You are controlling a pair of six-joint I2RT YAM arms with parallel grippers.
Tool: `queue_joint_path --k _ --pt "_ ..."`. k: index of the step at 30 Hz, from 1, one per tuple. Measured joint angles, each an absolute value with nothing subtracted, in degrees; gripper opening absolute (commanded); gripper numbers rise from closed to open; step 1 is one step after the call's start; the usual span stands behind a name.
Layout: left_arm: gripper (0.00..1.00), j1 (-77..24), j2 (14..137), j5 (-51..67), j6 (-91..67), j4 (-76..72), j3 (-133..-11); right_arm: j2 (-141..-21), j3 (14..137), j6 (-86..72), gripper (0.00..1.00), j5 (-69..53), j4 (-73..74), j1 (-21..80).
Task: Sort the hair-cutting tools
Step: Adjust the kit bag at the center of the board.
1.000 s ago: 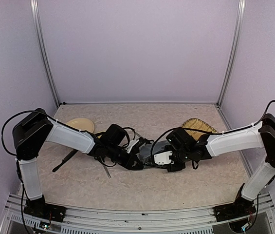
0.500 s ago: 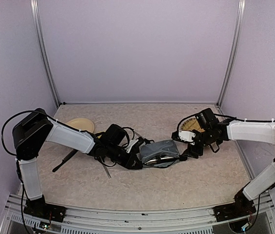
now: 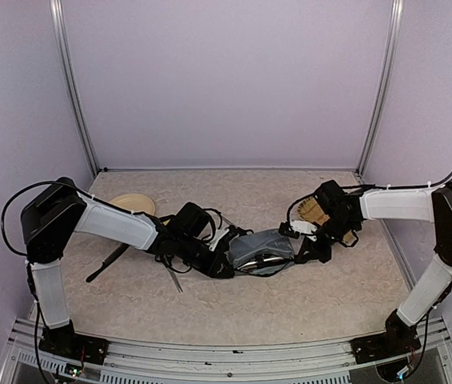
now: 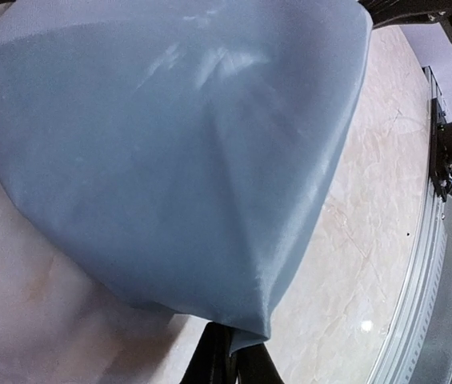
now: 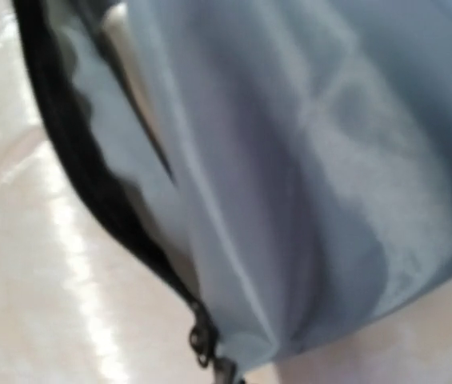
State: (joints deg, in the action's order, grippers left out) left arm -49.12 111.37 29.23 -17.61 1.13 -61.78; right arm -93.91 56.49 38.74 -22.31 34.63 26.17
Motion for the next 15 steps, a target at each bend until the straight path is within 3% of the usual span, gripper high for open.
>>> queue_joint_path --k 10,15 --pt "0.00 -55.57 97.67 24.93 -14.96 18.17 -69.30 -83.22 66.78 39.00 0.00 -29.98 51.00 25.45" --pt "0.00 -52.64 93.43 24.38 -15.57 19.68 -67.20 -80.29 67.81 40.99 0.00 -33.41 56.27 23.92"
